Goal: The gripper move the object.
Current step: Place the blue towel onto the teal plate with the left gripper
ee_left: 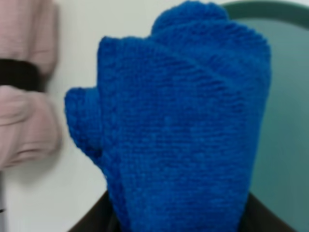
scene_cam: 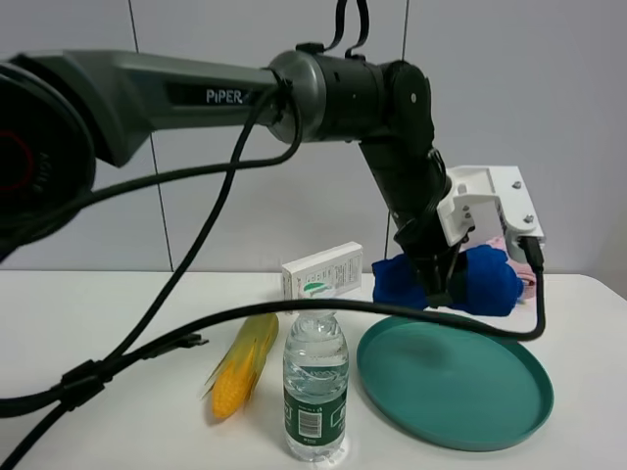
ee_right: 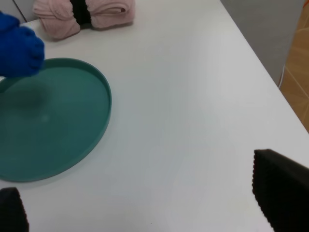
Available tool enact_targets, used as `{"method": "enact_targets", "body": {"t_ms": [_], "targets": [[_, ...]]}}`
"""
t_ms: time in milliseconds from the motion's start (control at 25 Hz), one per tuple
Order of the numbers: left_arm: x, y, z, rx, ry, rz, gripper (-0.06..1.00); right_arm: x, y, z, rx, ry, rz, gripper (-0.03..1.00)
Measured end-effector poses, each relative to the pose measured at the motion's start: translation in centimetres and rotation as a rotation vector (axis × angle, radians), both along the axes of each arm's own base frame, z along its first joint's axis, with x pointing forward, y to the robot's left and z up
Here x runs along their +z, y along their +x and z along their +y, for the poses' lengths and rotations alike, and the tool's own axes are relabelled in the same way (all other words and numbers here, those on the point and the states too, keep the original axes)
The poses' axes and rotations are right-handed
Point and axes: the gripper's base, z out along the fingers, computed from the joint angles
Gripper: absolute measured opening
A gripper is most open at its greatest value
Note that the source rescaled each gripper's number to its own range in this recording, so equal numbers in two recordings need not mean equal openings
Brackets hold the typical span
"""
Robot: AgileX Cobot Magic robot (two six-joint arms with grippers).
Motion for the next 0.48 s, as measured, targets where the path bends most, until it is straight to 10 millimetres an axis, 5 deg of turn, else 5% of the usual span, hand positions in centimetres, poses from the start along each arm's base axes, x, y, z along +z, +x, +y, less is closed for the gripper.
{"method": "enact_targets", "body": {"t_ms": [480], "targets": [[-5.5,1.0,-0.1,0.031,0.012,0.093,0.00,0.0,0.0,0.0,0.000,0.000,0.000,1.00]]}}
